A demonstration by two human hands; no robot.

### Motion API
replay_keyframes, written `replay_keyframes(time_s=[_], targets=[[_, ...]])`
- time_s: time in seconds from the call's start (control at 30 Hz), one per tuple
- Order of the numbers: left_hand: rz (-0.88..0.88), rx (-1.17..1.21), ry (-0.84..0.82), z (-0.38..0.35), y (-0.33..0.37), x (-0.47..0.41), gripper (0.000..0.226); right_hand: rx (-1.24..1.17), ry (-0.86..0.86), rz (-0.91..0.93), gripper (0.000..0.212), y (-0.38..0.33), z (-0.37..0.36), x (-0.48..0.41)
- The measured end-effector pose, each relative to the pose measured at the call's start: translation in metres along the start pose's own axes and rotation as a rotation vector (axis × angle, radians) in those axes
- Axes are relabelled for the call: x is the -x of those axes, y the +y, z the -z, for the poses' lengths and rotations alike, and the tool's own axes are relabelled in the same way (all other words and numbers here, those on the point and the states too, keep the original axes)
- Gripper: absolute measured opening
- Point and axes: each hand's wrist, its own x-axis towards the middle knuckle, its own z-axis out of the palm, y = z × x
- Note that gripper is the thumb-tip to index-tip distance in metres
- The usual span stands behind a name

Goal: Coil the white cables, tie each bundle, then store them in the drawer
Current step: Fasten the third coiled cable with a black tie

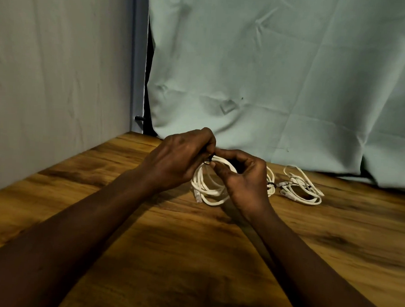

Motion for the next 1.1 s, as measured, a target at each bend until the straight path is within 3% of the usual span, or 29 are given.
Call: replay_keyframes(time_s=[0.2, 0.37, 0.5, 0.73, 0.83, 1.1], targets=[[-0.022, -0.016, 0.062, -0.006, 0.004, 0.005, 0.011, -0.027, -0.008, -0.031, 0.025, -0.003, 0.003, -0.001], [0.114, 0.043, 0.193, -0.02, 0.011, 0.007, 0.013, -0.04, 0.055, -0.03, 0.027, 0.001, 0.005, -0.003], [0.346, 0.118, 0.345, -0.031, 0.032, 0.007, 0.016, 0.007, 0.137, -0.047, 0.024, 0.007, 0.001, -0.003], [0.516, 0.377, 0.324, -0.04, 0.035, 0.006, 0.028, 0.029, 0.224, -0.095, 0.022, 0.016, -0.005, 0.0], [0.475, 0.358, 0.318, -0.035, 0.033, 0.005, 0.033, 0.048, 0.212, -0.1, 0.022, 0.014, -0.007, 0.001], [0.185, 0.02, 0.169, -0.023, 0.028, 0.003, 0.038, 0.202, 0.121, -0.006, 0.026, 0.006, 0.002, -0.001]])
